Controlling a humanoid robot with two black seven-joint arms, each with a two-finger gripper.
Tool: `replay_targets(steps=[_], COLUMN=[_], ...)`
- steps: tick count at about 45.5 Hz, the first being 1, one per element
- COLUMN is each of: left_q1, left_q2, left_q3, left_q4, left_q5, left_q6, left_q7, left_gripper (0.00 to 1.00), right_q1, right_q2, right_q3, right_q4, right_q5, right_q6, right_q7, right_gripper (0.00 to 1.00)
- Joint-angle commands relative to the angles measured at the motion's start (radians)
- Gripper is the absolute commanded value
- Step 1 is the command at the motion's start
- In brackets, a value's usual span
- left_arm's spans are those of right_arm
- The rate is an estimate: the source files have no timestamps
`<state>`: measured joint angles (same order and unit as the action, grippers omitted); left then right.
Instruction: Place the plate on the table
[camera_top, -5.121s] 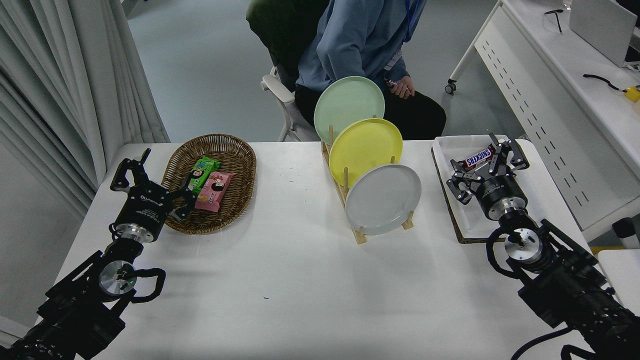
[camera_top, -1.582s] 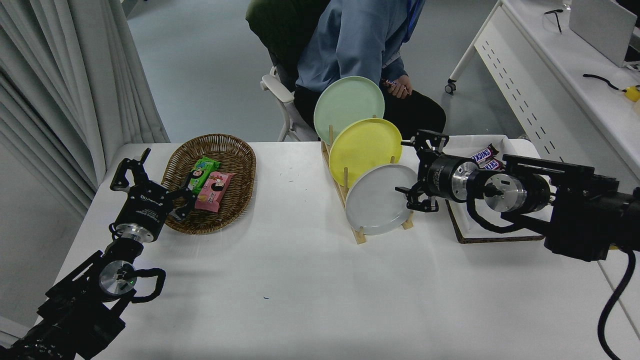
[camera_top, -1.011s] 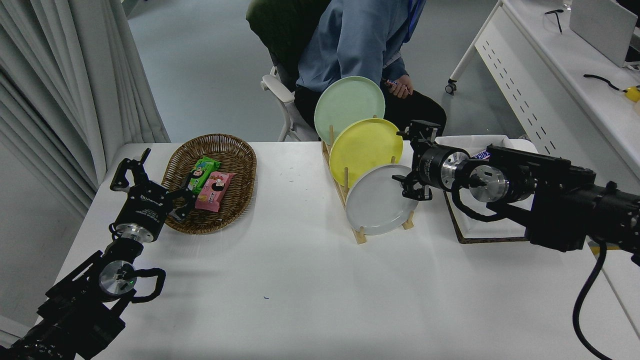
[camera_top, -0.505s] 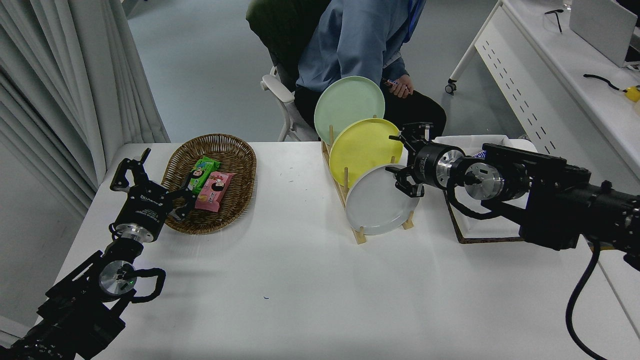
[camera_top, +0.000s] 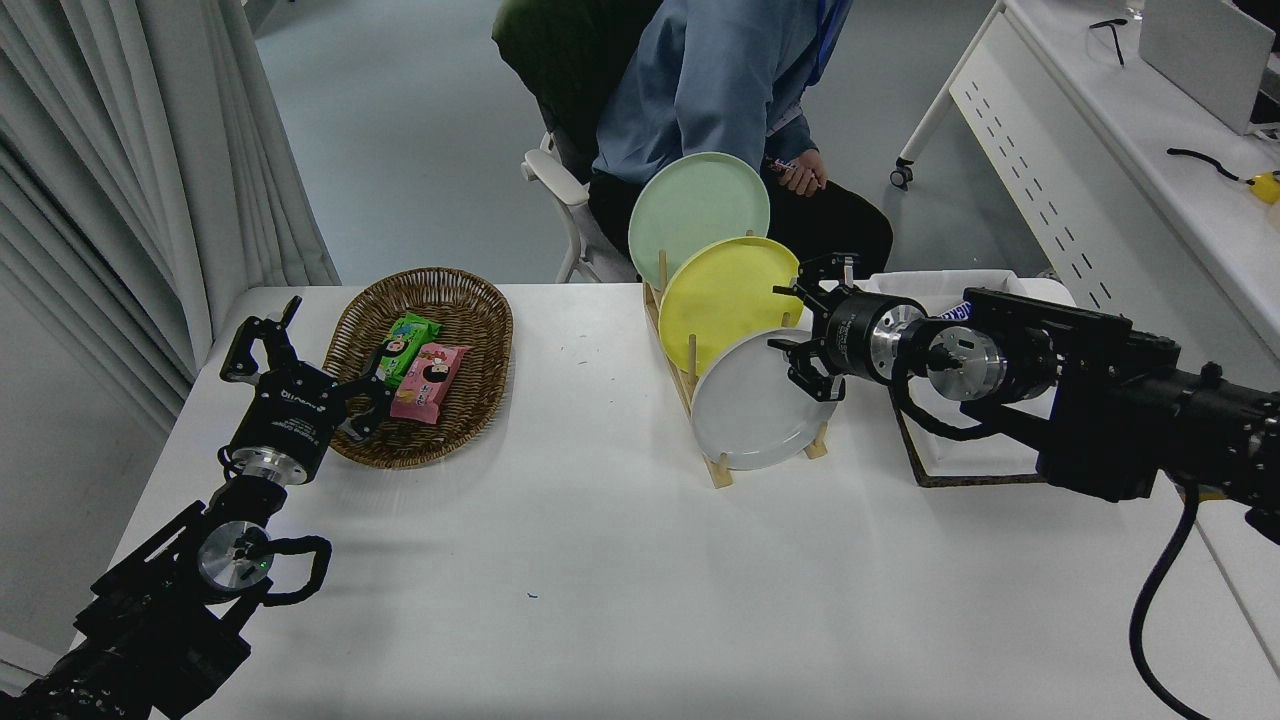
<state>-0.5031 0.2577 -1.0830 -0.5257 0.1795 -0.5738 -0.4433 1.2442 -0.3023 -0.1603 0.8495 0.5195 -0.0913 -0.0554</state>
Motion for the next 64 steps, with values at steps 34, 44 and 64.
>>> replay_targets(steps=[34, 44, 64], left_q1=[0.000, 0.000, 0.000], left_q2=[0.000, 0.000, 0.000], left_q3=[0.000, 0.000, 0.000], left_q4=[0.000, 0.000, 0.001], left_q5=[0.000, 0.000, 0.000], left_q6=[0.000, 0.000, 0.000], left_q7=[0.000, 0.000, 0.000], left_gripper=[1.00, 1.00, 1.00], right_q1=[-0.003, -0.003, 0.000], right_q2=[0.009, 0.009, 0.008], right_q3=[0.022, 0.022, 0.025], right_q4=[0.000, 0.000, 0.000], right_q5=[0.000, 0.002, 0.001], right_q6=[-0.004, -0.004, -0.004], right_q7=[-0.053, -0.066, -0.092], right_gripper=[0.28, 0.28, 0.24])
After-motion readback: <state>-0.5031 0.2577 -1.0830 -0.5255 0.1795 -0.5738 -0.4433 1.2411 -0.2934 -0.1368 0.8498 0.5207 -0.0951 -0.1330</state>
